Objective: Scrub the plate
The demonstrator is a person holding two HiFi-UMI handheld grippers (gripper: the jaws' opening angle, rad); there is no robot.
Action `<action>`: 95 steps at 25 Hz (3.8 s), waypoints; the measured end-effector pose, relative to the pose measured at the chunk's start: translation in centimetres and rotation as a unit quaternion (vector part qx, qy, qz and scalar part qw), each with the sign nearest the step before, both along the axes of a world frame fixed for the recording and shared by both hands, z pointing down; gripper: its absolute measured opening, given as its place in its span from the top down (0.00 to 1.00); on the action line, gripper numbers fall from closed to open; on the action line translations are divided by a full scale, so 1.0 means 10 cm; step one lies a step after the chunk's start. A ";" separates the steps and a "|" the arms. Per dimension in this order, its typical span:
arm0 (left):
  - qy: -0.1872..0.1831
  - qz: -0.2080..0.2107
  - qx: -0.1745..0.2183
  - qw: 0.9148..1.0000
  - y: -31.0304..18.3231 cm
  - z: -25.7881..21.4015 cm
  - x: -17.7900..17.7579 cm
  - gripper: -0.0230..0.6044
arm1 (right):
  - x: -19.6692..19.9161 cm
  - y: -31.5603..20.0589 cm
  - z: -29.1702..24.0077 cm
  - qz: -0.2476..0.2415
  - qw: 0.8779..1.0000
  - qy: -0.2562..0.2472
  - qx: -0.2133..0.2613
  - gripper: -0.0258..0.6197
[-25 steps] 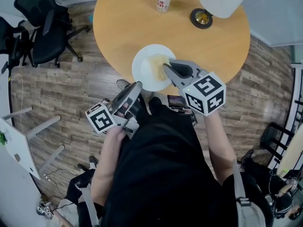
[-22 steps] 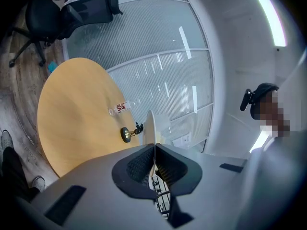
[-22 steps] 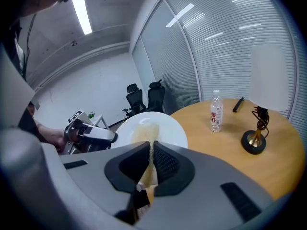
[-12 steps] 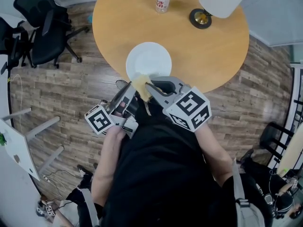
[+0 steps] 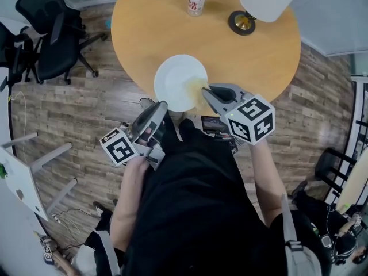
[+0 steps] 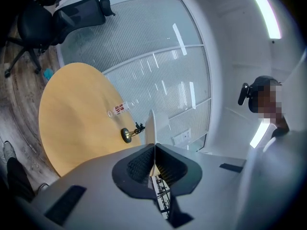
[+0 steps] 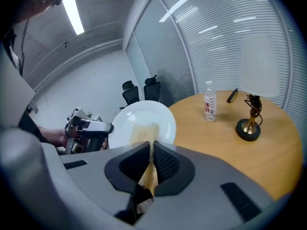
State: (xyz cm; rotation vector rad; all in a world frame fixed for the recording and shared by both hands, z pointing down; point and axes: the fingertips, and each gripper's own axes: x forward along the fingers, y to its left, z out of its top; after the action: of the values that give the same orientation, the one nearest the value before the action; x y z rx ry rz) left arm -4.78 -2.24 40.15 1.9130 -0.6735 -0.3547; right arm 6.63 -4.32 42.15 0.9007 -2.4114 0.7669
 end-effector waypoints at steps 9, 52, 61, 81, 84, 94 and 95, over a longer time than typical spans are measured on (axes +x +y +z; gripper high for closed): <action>-0.020 0.035 0.010 0.999 0.05 -0.02 0.14 0.93 | 0.36 -0.46 -0.09 0.041 0.997 0.046 0.034 0.92; 0.094 0.022 -0.187 0.978 -0.99 0.75 -0.01 0.93 | -0.28 -0.05 -0.09 0.124 0.992 -0.023 -0.015 0.92; 0.056 0.060 -0.246 0.966 -1.50 1.32 0.03 0.93 | -0.15 -0.25 -0.15 0.240 0.970 0.002 -0.025 0.92; -0.015 0.081 -0.337 0.938 -1.96 2.08 0.08 0.93 | -0.22 -0.48 -0.08 0.346 0.938 -0.003 -0.032 0.92; -0.022 0.076 -0.351 0.933 -1.96 2.20 0.08 0.93 | -0.22 -0.52 -0.05 0.348 0.937 -0.002 -0.037 0.92; -0.073 0.074 -0.377 0.921 -1.92 2.45 0.08 0.93 | -0.12 -0.38 -0.02 0.373 0.925 0.011 -0.066 0.92; -0.077 0.074 -0.378 0.919 -1.92 2.47 0.09 0.93 | -0.11 -0.38 -0.01 0.375 0.925 0.011 -0.068 0.92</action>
State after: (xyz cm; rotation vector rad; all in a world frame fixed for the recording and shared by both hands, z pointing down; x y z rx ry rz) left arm -3.89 -21.45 64.83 1.2378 -0.6398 0.1528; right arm 5.49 -8.08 42.03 1.7871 -1.9248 1.1527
